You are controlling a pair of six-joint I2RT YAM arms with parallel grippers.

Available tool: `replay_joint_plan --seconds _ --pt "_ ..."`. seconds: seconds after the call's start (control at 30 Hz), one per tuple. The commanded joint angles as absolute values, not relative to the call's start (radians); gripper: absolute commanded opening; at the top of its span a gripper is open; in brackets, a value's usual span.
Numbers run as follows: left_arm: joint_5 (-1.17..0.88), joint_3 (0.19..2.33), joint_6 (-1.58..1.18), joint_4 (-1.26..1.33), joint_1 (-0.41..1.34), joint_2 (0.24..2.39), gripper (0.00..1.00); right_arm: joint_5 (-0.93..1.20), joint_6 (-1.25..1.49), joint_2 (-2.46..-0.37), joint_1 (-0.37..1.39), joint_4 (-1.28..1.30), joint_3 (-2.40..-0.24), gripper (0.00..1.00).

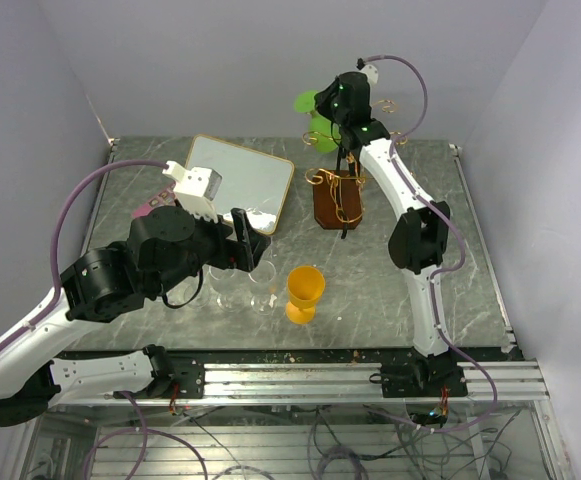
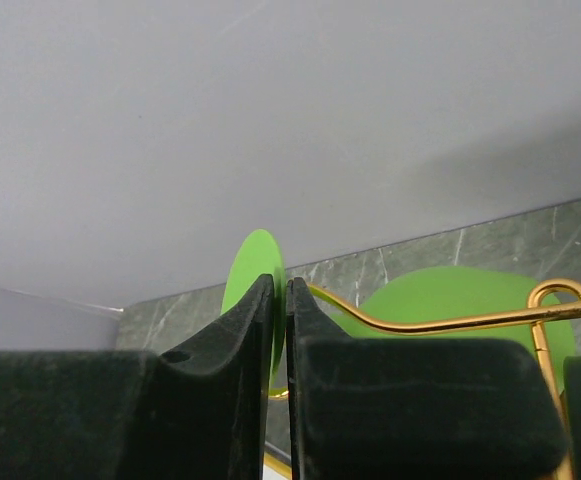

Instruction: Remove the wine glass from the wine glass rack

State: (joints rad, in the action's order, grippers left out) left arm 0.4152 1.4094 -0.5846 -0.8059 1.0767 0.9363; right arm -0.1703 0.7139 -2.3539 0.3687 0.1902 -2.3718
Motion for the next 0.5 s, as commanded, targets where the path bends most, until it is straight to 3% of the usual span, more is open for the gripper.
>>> replay_joint_plan --seconds 0.0,0.47 --pt "0.433 1.413 -0.597 -0.81 1.075 0.924 0.96 -0.165 0.755 -2.326 0.359 0.156 -2.368 0.0" --pt "0.43 1.414 -0.595 -0.809 1.075 0.922 0.96 -0.192 0.793 -2.308 0.349 0.163 -2.391 0.0"
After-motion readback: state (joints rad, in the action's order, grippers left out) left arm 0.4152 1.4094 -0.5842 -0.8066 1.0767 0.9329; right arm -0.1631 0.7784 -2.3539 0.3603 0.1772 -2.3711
